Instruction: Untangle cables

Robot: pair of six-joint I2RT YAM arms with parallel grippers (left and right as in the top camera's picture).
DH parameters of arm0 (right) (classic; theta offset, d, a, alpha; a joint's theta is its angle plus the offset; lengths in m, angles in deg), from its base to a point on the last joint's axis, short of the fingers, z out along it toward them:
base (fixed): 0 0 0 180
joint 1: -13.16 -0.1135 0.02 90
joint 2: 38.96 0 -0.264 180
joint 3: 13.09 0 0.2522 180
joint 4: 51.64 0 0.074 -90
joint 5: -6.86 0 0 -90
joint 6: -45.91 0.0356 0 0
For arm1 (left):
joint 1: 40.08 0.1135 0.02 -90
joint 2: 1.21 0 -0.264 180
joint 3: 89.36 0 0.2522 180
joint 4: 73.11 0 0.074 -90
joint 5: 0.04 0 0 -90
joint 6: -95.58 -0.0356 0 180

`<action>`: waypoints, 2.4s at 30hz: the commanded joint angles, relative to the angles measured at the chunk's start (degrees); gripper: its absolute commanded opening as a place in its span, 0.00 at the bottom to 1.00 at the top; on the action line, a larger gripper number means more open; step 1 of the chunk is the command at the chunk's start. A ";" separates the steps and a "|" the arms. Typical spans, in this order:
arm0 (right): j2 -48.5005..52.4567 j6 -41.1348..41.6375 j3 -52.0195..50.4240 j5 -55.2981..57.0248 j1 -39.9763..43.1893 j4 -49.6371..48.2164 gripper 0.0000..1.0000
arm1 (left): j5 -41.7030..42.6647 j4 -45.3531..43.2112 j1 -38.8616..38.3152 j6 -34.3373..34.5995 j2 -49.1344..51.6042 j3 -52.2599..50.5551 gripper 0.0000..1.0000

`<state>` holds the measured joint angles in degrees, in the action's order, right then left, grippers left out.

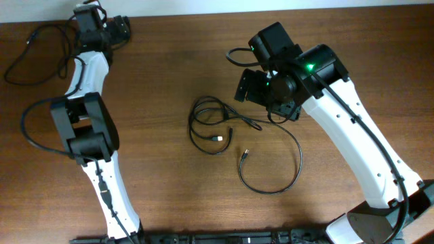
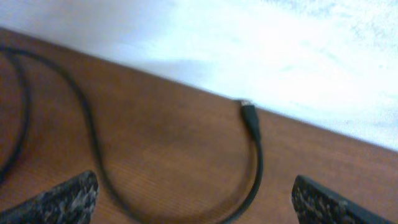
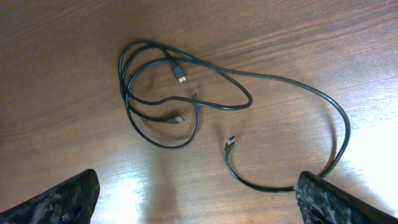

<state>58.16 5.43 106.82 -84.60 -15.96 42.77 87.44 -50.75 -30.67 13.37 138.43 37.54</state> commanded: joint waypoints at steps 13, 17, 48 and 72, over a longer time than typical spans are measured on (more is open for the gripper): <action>-0.20 0.00 -0.24 0.15 -0.15 0.07 0.98 | 1.66 12.09 2.56 -5.27 6.01 0.50 0.22; -0.22 0.00 -0.24 0.15 -0.15 0.07 0.99 | 1.68 19.56 4.46 -5.29 0.85 0.50 0.24; -0.26 -2.58 -0.13 16.28 37.33 9.14 0.98 | 20.09 72.46 -29.40 31.82 -19.69 0.55 0.99; -0.26 -2.58 -0.13 16.31 37.40 9.11 0.98 | 15.78 64.08 -44.68 56.85 -9.97 0.15 0.33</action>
<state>58.18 3.26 106.67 -69.41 21.35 51.73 104.18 13.12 -75.00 70.94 127.56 37.59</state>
